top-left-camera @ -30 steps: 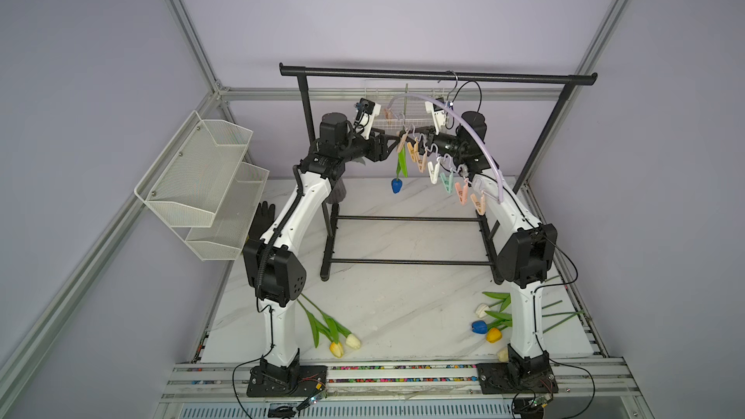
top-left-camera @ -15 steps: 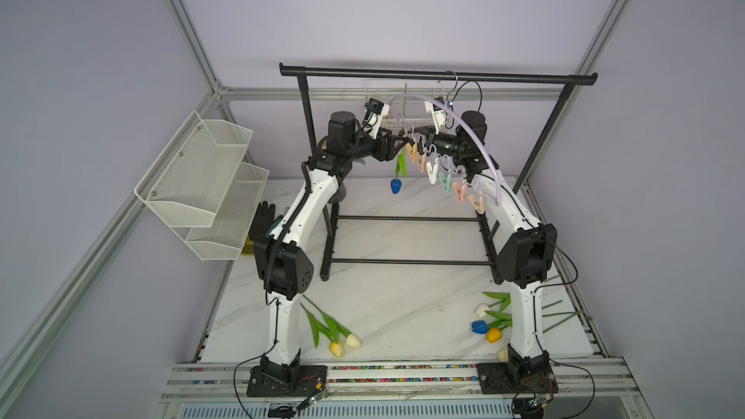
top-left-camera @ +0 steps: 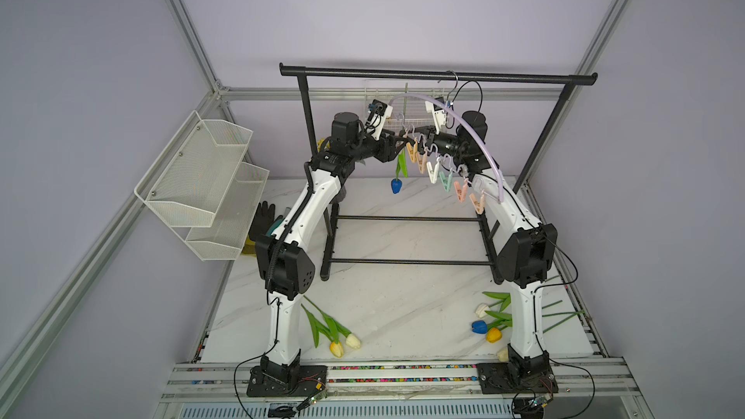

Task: Dry the flowers on a clothes hanger
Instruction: Open the clamp at the hanger.

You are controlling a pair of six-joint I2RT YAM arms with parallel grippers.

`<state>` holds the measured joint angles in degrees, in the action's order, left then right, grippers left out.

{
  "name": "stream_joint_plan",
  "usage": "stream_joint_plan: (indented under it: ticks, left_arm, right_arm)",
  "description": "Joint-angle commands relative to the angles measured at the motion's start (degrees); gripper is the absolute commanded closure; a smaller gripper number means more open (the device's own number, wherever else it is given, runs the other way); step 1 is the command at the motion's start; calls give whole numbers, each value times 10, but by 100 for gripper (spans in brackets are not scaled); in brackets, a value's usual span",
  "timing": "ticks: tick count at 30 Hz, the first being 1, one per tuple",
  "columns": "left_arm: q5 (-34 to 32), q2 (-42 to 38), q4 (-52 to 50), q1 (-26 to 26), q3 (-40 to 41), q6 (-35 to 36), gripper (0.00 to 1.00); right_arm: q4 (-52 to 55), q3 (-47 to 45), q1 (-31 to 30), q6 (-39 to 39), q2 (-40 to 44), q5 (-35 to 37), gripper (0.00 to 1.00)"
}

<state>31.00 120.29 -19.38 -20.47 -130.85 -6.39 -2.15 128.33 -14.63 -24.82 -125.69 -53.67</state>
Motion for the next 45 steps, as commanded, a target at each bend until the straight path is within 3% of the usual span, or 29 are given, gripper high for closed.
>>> stream_joint_plan:
  ticks: [1,7,23,31,34,40,45]
  left_arm:
    - [-8,-3,22,-6,-31,4,38]
    - [-5,1,26,-12,-36,2,44]
    - [-13,-1,5,-13,-30,4,48]
    - [-3,-4,17,-13,-26,-2,65]
    - [-5,-6,16,-13,-27,-2,66]
    - [-3,-6,27,-13,-27,-13,68]
    - [-1,-6,40,-13,-27,-26,68]
  right_arm:
    - [-6,-2,4,4,3,-4,100]
    - [-2,-12,6,8,14,-1,100]
    - [-10,-25,7,4,26,4,100]
    - [-11,-37,9,4,34,9,100]
    - [-11,-43,12,3,40,15,100]
    - [-11,-85,19,-11,64,59,100]
    - [-52,-176,19,-26,108,90,100]
